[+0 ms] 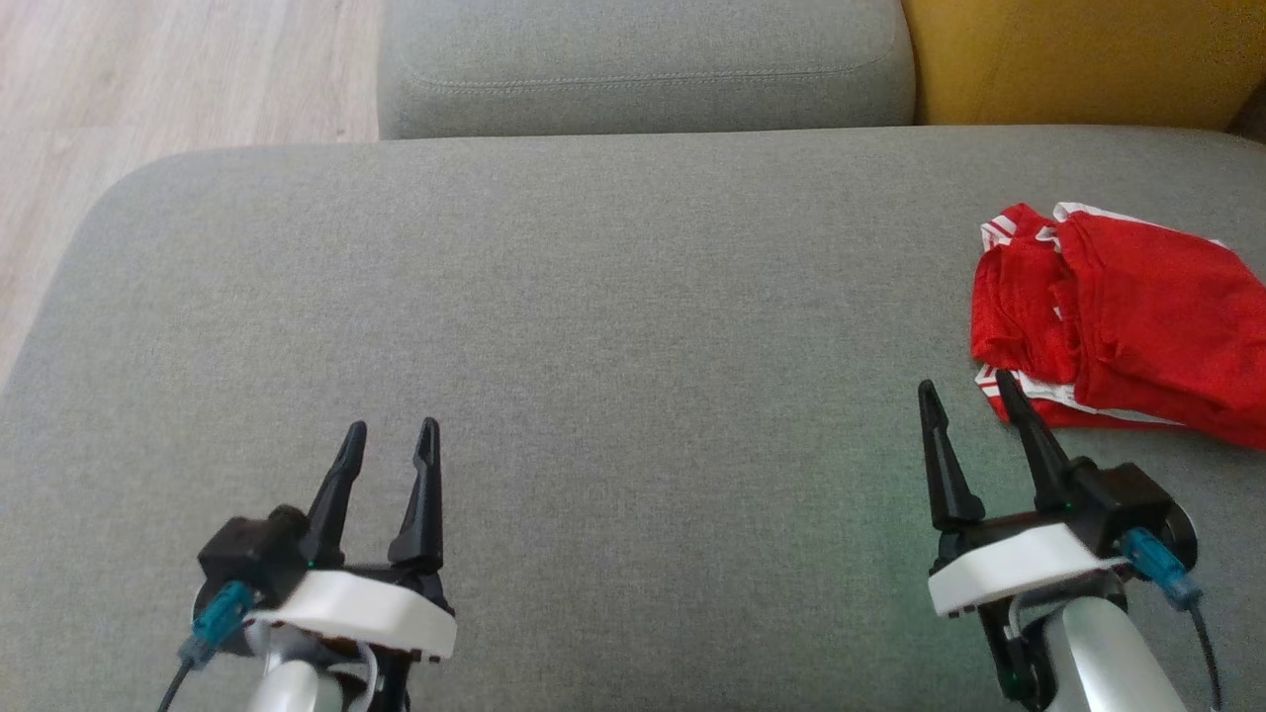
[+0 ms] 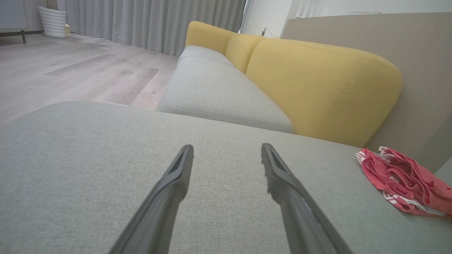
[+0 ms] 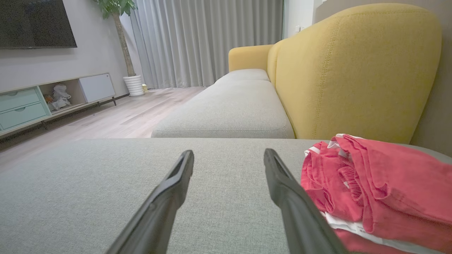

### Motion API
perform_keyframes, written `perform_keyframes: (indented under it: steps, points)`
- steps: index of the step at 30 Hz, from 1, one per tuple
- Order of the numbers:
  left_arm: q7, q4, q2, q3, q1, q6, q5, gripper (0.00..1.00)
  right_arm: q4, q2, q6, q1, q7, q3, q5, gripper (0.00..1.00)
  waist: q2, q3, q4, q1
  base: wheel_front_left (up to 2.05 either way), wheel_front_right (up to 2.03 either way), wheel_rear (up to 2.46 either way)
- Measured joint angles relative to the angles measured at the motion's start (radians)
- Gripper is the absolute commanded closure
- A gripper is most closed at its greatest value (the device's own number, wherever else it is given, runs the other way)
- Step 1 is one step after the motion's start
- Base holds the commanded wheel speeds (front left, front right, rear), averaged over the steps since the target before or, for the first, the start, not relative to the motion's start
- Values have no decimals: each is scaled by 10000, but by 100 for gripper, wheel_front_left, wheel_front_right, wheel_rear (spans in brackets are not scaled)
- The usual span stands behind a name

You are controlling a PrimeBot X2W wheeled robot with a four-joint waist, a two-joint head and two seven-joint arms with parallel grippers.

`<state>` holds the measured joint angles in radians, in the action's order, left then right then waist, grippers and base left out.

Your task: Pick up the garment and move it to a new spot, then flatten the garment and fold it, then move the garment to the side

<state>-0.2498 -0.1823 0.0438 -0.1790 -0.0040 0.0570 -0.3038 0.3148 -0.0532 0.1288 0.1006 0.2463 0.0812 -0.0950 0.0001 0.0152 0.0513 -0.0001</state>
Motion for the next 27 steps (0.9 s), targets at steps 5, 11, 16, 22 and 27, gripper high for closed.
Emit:
perform_keyframes:
  steps: [5, 11, 16, 22, 27]
  points:
    - [0, 203, 4, 56, 30, -132, 35, 0, -161, 12, 0, -100, 19, -31, -213, 0, 0, 15, -19, 0, 0, 0, 0]
    - [0, 520, 4, 59, 31, -311, 288, 0, -401, 12, 0, -105, 19, -56, -286, 0, 0, 30, -72, 0, 0, 0, 0]
    - [0, 550, 4, 58, 33, -614, 376, 0, -456, 12, 0, -122, 23, -54, -192, 0, 0, 17, -113, 0, 0, 0, 0]
    - [0, 679, 0, 38, 44, -554, 219, 0, -497, 13, 0, -248, 35, -52, -190, 0, 0, 9, -127, 0, 0, 0, 0]
    - [0, 938, 10, 341, 51, -199, -173, 0, -504, 15, 0, -325, 35, -54, -190, 0, 0, 23, -113, 0, 0, 0, 0]
